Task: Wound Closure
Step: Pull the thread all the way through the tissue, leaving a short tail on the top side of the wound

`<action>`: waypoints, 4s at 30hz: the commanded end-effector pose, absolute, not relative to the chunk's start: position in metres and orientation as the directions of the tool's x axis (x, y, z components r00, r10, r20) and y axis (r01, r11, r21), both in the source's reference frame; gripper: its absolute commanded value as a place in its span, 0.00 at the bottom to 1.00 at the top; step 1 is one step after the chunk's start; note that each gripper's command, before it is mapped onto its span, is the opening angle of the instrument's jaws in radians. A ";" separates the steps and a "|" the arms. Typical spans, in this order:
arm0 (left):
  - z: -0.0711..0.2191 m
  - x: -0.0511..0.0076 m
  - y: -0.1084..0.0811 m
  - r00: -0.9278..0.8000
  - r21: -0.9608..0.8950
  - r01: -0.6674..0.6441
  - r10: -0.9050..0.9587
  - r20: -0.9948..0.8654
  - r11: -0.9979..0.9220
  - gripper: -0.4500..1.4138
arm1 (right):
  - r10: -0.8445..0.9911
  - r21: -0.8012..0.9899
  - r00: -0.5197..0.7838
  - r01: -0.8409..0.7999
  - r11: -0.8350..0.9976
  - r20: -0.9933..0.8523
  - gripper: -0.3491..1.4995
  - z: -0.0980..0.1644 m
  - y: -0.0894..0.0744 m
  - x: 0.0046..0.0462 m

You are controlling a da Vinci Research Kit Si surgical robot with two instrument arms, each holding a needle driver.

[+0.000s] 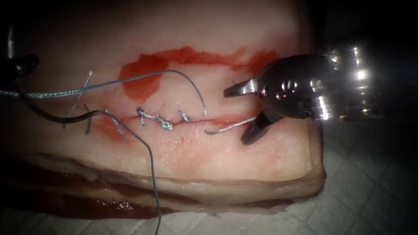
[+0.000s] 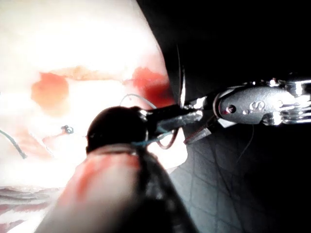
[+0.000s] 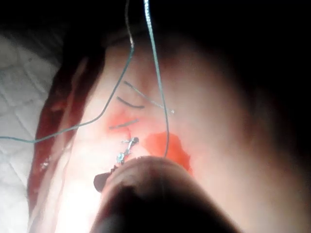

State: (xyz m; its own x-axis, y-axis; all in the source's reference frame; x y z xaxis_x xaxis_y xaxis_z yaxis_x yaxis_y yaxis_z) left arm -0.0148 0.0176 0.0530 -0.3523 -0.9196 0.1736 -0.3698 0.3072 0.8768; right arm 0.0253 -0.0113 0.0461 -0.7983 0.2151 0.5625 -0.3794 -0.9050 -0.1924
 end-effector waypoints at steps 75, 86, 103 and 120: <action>0.053 -0.0155 0.017 -0.352 0.876 -0.372 -0.920 0.173 0.307 0.00 | -0.385 -0.170 -0.905 0.415 -0.894 -0.181 0.00 0.058 -0.011 -0.0018; 0.053 -0.0155 0.017 -0.352 0.876 -0.373 -0.920 0.172 0.306 0.00 | -0.436 -0.205 -0.872 0.479 -0.853 -0.223 0.00 0.059 -0.011 -0.0048; 0.053 -0.0153 0.018 -0.347 0.876 -0.375 -0.922 0.172 0.304 0.00 | -0.455 -0.223 -0.854 0.509 -0.832 -0.252 0.00 0.059 -0.012 -0.0071; 0.059 -0.0103 0.021 -0.221 0.936 0.239 -0.925 0.310 0.257 0.00 | -0.362 -0.087 -0.904 0.389 -0.917 -0.225 0.90 0.047 -0.006 0.0003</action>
State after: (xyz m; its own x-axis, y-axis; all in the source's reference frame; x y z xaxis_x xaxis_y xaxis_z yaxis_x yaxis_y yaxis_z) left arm -0.0091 0.0216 0.0590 -0.1994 -0.9130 0.3558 0.3108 0.2855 0.9066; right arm -0.0010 -0.0070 0.0463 -0.9085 -0.3483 -0.2309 0.3732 -0.9248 -0.0734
